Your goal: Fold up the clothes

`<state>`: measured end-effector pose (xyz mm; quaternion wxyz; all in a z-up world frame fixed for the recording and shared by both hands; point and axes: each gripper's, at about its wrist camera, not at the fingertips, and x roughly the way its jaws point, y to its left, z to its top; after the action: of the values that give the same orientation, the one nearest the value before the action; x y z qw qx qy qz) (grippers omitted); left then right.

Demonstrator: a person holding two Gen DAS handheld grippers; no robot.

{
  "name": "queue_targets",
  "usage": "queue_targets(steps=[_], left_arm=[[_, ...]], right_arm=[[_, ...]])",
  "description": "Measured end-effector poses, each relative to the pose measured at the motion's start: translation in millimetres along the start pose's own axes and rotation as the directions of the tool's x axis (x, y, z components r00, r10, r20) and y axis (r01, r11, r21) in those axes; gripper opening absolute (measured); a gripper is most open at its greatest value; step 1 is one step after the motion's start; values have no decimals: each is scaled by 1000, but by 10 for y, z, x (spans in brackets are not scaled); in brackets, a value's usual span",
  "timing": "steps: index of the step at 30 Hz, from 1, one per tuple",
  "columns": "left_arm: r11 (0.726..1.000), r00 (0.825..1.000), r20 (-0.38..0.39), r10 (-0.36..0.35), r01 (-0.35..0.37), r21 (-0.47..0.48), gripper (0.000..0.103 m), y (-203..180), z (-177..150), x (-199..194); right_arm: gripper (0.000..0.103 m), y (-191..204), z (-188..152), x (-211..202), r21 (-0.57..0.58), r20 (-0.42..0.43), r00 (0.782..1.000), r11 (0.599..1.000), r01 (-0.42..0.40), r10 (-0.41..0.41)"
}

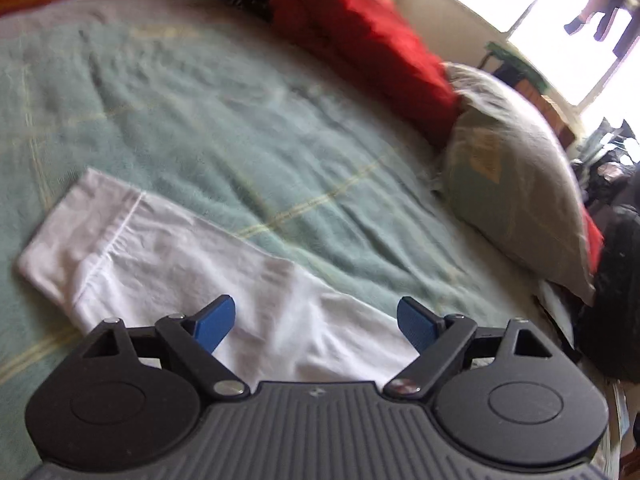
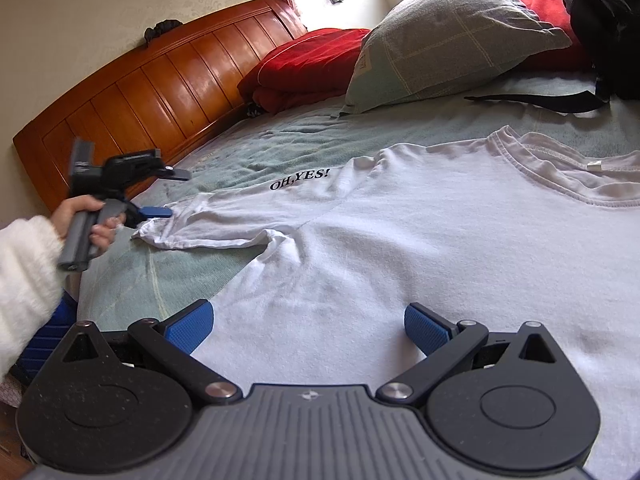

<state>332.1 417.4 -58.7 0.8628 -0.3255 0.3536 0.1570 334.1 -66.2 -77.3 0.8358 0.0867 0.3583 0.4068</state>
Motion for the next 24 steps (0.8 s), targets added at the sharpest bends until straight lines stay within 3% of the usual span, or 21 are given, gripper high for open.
queue_targets(steps=[3, 7, 11, 14, 16, 19, 21, 24], left_arm=[[999, 998, 48, 40, -39, -24, 88, 142, 45, 42], [978, 972, 118, 205, -209, 19, 87, 214, 135, -39], [966, 962, 126, 243, -252, 60, 87, 85, 114, -115], [965, 980, 119, 162, -182, 188, 88, -255, -74, -167], [938, 982, 119, 146, -175, 299, 88, -479, -282, -162], [874, 986, 115, 122, -162, 458, 88, -816, -594, -155], [837, 983, 121, 140, -183, 515, 88, -901, -764, -102], [827, 980, 107, 168, -199, 526, 89, -817, -929, 2]], right_arm=[[103, -6, -2, -1, 1, 0, 1000, 1000, -2, 2], [103, -20, -4, -5, 7, 0, 1000, 1000, -6, 6], [103, -6, -1, -3, 5, 0, 1000, 1000, -4, 4], [103, 7, 0, -4, 1, 0, 1000, 1000, -1, 1], [103, 9, 0, -6, 0, 1, 1000, 1000, 0, 0], [103, 4, 1, -11, 4, 2, 1000, 1000, -1, 1], [103, 4, 1, -15, 6, 3, 1000, 1000, -1, 1], [103, 4, 0, -10, 6, 3, 1000, 1000, 0, 0]])
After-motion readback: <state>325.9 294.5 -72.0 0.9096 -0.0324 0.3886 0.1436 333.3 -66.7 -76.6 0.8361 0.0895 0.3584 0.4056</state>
